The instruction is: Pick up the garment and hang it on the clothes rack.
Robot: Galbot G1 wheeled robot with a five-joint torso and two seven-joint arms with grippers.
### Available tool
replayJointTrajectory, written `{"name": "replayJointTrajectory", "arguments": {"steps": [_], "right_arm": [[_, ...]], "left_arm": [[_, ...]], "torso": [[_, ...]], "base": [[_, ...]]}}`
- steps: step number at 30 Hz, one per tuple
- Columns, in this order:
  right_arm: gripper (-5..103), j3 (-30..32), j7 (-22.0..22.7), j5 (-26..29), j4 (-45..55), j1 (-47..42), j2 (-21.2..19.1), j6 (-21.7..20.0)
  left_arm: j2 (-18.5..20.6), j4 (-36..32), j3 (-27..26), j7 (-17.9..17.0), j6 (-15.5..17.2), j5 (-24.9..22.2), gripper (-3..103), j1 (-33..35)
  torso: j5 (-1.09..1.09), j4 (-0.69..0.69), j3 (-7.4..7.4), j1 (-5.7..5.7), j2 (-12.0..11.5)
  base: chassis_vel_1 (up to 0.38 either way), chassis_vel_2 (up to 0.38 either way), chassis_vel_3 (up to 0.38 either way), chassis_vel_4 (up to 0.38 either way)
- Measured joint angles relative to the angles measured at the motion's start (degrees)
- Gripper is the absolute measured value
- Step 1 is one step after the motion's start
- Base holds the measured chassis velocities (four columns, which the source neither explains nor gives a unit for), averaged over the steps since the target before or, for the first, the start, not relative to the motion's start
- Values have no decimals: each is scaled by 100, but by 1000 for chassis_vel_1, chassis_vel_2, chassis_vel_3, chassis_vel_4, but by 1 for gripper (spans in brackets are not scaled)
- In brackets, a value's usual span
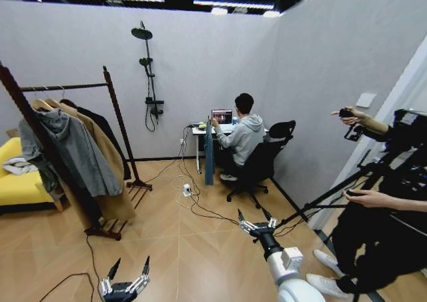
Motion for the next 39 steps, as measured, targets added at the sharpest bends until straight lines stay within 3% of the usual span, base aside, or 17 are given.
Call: {"name": "replayJointTrajectory", "arguments": {"steps": [14,39], "right_arm": [[100,-238,-6,-434,35,-101,150,33],[100,-528,67,-645,42,-105,353,76]], "left_arm": [[0,0,0,0,0,0,100,0],[0,0,0,0,0,0,100,0]], "torso": [[0,0,0,0,0],[0,0,0,0,0]], "base": [[0,0,0,0],[0,0,0,0]]}}
